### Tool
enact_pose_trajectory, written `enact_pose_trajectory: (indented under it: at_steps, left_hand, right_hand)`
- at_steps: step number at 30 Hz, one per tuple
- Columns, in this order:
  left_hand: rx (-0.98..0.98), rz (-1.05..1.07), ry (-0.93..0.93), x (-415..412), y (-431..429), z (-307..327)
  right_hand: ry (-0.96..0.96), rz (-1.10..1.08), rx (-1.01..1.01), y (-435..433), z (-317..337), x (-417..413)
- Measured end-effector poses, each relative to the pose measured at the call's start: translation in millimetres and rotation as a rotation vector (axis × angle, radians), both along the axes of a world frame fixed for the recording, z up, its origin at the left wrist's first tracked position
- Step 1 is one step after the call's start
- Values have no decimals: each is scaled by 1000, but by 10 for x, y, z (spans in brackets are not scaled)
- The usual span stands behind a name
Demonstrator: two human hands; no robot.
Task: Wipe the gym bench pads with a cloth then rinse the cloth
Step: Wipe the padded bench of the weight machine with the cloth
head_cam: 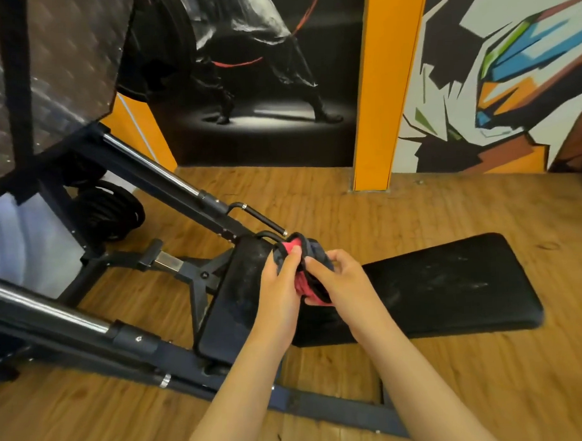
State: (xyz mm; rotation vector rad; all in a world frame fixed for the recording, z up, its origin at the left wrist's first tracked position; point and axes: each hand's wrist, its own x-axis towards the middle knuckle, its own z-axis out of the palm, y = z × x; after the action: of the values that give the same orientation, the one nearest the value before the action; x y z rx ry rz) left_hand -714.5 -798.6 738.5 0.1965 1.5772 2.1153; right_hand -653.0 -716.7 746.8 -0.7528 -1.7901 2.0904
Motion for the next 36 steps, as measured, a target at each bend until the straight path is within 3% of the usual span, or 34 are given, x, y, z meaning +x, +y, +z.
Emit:
enact_pose_trajectory:
  at_steps: [8, 22, 28, 36]
  left_hand:
    - [5, 64, -27, 33, 197, -13]
    - [-6, 67, -12, -291, 327, -296]
    - [-37, 50, 2, -568, 274, -805]
    - [-102, 54, 62, -748, 240, -2004]
  right_hand:
    - [-24, 68, 67, 242, -30, -25]
    - [38, 132, -17, 403, -244, -345]
    - [33, 121, -37, 354, -748, -608]
    - [11, 6, 43, 356, -2012, -815]
